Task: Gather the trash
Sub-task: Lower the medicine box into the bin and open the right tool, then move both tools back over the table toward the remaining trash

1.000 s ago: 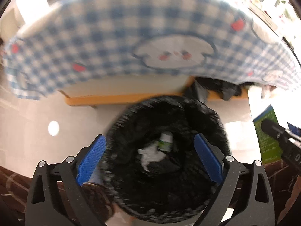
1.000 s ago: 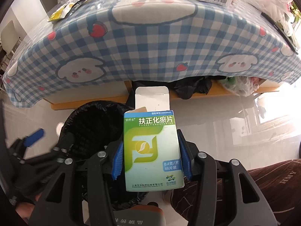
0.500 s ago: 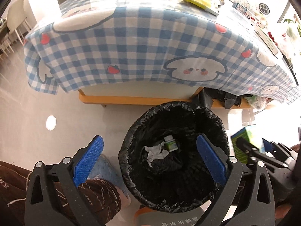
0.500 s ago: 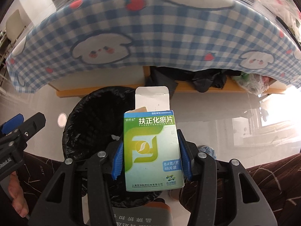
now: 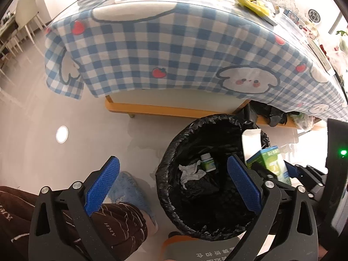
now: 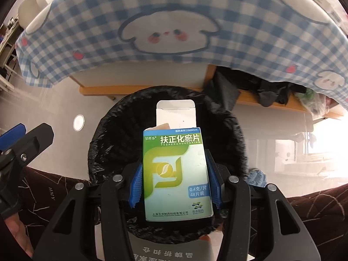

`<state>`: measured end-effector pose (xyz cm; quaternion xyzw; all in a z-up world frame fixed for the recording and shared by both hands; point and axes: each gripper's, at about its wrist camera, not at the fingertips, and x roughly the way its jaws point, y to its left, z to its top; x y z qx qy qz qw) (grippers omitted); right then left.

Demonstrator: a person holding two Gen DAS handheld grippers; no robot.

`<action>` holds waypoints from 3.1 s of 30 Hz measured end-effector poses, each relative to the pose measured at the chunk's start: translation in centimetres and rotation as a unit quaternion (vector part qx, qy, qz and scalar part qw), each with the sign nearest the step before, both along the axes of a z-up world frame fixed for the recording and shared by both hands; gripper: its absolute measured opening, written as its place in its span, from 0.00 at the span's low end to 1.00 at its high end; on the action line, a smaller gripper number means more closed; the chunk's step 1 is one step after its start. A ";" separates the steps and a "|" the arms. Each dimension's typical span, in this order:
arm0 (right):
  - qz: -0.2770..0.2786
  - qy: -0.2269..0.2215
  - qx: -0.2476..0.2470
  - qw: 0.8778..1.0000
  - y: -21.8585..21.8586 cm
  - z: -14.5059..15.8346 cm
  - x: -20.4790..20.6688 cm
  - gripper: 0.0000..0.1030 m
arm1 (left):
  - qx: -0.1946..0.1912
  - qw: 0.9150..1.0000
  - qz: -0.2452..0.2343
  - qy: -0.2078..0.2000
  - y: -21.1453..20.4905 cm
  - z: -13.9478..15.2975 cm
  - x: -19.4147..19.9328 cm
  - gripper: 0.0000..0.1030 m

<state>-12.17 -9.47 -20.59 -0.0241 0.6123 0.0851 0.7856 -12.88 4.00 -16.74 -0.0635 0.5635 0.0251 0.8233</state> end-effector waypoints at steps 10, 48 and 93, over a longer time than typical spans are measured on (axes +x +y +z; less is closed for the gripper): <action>0.013 0.004 0.002 1.000 2.3 -1.2 0.4 0.46 | 0.000 1.000 0.008 0.003 1.0 -0.3 -0.4 0.94; -0.071 -0.039 -0.014 0.997 -6.1 3.9 3.6 0.92 | 0.014 0.999 -0.029 -0.013 -1.8 1.4 1.3 0.94; -0.090 -0.198 -0.048 0.975 -17.2 19.0 17.0 0.92 | 0.022 0.991 -0.100 -0.085 -9.1 13.0 18.6 0.94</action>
